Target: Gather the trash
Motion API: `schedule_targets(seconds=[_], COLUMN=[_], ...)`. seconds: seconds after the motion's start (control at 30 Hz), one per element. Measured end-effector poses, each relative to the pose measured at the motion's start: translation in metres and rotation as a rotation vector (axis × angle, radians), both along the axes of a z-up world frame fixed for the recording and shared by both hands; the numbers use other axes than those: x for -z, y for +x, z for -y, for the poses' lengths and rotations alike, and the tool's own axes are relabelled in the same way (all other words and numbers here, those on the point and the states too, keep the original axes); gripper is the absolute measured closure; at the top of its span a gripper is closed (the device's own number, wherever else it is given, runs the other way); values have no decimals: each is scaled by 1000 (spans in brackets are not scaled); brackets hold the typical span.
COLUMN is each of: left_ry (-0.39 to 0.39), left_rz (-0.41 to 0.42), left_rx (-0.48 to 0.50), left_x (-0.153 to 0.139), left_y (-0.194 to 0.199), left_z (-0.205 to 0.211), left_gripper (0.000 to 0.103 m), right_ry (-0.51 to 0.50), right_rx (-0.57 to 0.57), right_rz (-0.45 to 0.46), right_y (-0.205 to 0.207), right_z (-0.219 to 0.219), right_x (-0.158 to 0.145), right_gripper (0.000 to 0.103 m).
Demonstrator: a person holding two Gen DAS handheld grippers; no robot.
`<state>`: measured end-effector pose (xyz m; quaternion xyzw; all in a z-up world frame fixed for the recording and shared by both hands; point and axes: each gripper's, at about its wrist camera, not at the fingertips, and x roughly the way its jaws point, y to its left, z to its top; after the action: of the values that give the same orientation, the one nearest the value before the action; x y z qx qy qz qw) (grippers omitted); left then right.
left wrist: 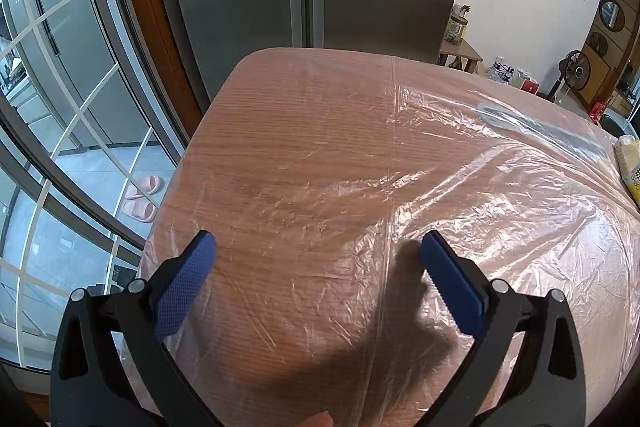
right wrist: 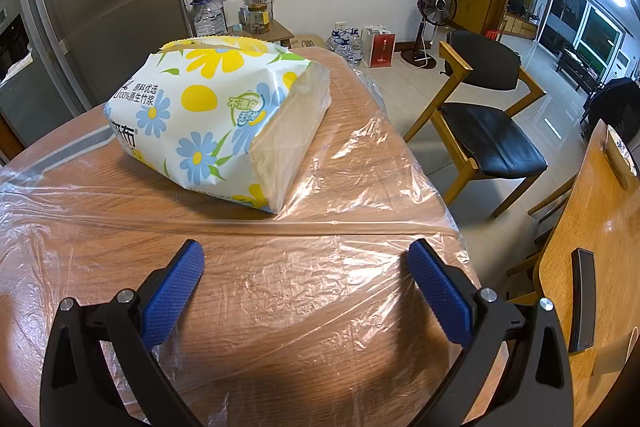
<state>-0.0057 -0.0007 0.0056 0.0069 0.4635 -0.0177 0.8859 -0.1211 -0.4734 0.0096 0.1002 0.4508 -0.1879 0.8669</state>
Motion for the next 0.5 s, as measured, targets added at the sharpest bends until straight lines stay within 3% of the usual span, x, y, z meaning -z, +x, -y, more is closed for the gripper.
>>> schedule_targets(seconds=[0.5], left_ry=[1], left_rz=[0], left_rx=[-2], left_x=[0], left_y=[2], left_z=[-1], left_gripper=[1], right_ry=[0], right_rx=[0], right_rz=[0], right_y=[0], right_z=[0], right_x=[0], right_gripper=[4])
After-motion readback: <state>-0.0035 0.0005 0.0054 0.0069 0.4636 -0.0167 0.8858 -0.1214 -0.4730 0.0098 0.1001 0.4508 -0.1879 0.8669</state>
